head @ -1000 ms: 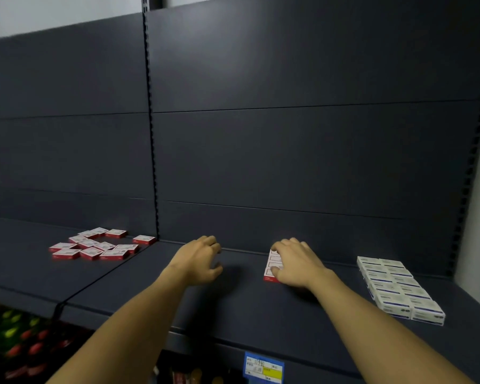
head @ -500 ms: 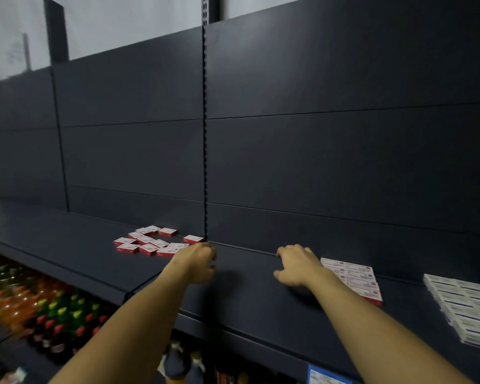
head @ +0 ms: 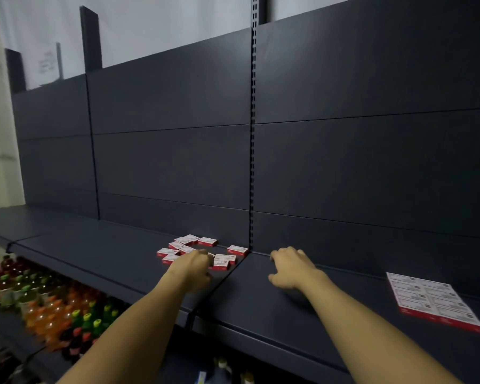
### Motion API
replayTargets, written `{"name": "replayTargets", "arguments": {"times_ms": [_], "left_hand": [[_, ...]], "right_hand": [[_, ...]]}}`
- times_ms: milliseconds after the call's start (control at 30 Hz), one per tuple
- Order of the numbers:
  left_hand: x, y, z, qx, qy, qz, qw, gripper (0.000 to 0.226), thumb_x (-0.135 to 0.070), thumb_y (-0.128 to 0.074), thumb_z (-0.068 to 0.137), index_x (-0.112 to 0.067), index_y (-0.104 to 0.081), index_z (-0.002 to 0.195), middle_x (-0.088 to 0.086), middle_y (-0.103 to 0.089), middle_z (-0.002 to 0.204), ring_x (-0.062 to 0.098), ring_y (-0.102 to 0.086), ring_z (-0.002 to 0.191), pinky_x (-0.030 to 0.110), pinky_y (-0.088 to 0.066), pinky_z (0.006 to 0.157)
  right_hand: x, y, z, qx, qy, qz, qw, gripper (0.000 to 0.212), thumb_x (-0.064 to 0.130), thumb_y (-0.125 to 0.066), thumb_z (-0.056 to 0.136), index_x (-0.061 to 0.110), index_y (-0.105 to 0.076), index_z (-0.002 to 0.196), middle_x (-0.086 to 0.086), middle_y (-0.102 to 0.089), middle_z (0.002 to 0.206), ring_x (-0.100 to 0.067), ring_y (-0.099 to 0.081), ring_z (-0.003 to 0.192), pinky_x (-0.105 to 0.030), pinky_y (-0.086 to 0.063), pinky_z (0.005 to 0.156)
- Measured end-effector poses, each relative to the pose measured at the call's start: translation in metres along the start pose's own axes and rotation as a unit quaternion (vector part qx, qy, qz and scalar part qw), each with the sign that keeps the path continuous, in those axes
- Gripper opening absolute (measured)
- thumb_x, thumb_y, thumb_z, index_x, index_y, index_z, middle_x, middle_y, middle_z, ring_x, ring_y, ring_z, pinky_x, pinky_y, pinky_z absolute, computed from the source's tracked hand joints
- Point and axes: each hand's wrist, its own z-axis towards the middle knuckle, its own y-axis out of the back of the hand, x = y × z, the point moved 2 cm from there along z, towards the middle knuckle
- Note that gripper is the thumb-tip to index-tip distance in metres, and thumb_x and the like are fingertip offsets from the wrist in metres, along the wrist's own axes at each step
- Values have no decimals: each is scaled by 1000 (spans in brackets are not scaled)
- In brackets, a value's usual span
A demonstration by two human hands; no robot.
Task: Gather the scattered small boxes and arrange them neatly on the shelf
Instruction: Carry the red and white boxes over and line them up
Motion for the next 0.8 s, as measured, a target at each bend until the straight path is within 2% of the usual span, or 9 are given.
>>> {"name": "replayTargets", "arguments": {"times_ms": [200,400,533,800], "left_hand": [[54,-4,5,2,15,-5,1000,35,-21,-56,86,-13,-65,119,3,-58,127,26,-59,113,39,-53,89],[82,-14,15,3,11,10,1000,22,-19,-54,89,-15,-64,108,1,-57,117,24,-58,105,33,-48,78],[103,-24,32,-6,8,6,1000,25,-30,-56,93,-20,-65,114,-2,-59,119,20,-59,104,35,-52,83],[134,-42,86,3,2,11,1000,28,-30,-59,92,-21,-67,117,-3,-59,122,21,-61,106,37,-54,85]], "right_hand": [[38,-7,25,0,-4,4,1000,49,39,-58,89,12,-54,130,-7,-56,129,-27,-49,120,-39,-39,104],[62,-16,51,6,-6,11,1000,44,36,-58,90,12,-56,127,-7,-58,125,-26,-50,117,-37,-39,101],[72,-21,75,-4,1,17,1000,39,36,-58,89,12,-57,121,-8,-58,123,-27,-51,115,-37,-39,99],[77,-41,142,-2,0,34,999,36,35,-59,88,14,-58,117,-8,-59,122,-28,-53,114,-38,-39,97]]}}
